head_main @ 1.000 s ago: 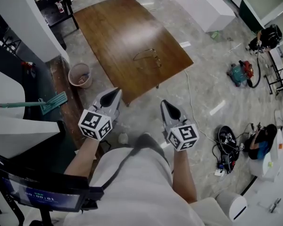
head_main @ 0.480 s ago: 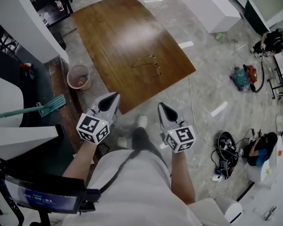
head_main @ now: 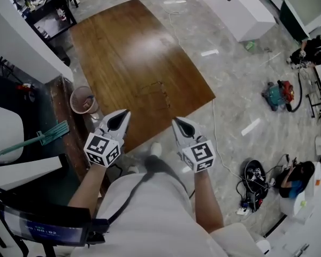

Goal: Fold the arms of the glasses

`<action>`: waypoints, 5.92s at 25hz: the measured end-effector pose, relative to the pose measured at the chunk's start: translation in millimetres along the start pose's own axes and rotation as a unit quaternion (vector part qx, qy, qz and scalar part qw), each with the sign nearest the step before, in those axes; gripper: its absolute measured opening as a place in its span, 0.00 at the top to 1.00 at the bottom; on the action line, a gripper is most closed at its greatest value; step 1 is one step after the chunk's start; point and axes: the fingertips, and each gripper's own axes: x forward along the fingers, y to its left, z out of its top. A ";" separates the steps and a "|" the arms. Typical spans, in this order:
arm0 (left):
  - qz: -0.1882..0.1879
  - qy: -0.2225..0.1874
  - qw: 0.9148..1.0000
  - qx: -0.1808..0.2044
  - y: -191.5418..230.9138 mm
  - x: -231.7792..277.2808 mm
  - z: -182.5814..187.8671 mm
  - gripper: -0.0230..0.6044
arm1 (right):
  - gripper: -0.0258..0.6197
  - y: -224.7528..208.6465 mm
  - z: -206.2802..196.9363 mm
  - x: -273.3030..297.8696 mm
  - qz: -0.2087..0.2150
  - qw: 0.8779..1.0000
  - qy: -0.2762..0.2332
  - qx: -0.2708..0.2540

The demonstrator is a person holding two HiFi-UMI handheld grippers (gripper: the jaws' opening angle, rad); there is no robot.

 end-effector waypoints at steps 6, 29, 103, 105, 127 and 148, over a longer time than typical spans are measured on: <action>0.019 0.029 0.999 0.021 7.8 43.8 -4.0 0.96 | 0.95 -37.5 -17.0 29.9 0.039 0.998 0.039 -0.041; -0.102 0.132 0.973 0.160 102.1 112.2 -46.7 0.89 | 0.93 -25.8 -83.2 131.8 0.032 0.985 0.151 -0.074; -0.131 0.325 0.934 0.071 118.5 189.9 -183.1 0.95 | 0.67 -42.6 -146.1 186.3 0.034 0.937 0.285 -0.199; -0.127 0.328 0.934 0.063 116.8 188.8 -184.1 0.95 | 0.57 -46.5 -141.8 182.8 0.027 0.942 0.284 -0.175; -0.118 0.325 0.937 0.050 112.3 180.5 -188.2 0.95 | 0.60 -79.5 -159.2 200.9 -0.013 0.958 0.285 0.012; -0.094 0.327 0.940 -0.023 103.8 167.7 -195.7 0.95 | 0.77 -87.7 -154.0 199.1 -0.045 0.962 0.267 0.026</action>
